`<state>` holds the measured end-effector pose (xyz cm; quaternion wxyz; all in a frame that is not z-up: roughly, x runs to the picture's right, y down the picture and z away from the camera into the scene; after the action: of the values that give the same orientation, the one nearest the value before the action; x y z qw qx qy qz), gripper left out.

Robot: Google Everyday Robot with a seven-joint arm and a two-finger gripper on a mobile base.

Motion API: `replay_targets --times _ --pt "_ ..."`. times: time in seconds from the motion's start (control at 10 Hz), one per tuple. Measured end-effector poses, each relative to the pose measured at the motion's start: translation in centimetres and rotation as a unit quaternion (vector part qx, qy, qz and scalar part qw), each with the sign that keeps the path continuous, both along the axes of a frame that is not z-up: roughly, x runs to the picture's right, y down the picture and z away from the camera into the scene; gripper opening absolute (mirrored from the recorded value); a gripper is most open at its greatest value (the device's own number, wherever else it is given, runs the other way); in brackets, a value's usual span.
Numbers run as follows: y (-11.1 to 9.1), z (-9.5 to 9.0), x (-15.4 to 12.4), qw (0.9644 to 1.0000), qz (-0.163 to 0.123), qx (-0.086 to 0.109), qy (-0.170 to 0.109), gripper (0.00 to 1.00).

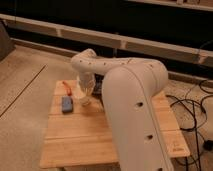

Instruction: Place the ceramic cup in the ceramic bowl

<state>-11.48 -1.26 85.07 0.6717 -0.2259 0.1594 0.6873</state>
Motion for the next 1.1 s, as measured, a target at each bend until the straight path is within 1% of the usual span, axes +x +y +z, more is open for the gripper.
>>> replay_targets --times 0.1,0.2,0.3,0.4,0.5,0.9,1.0,1.1 --pt "-1.5 -1.2 -0.2 0.9997 0.004 0.023 -0.008 0.0" --pt "-4.7 -3.7 0.0 0.9974 0.016 0.069 -0.018 0.0" --pt "-7.1 -5.5 1.2 0.9942 0.028 0.103 -0.016 0.0" --pt "-8.1 -6.2 1.7 0.9925 0.03 0.118 -0.015 0.0" --pt "-8.2 -6.5 1.3 0.9922 0.031 0.119 -0.019 0.0" --pt "-8.2 -6.2 1.4 0.9924 0.034 0.117 -0.017 0.0" --pt "-8.7 -5.6 1.9 0.9925 0.046 0.113 -0.012 0.0" --pt "-9.4 -4.4 3.1 0.9923 0.066 0.105 -0.001 0.0"
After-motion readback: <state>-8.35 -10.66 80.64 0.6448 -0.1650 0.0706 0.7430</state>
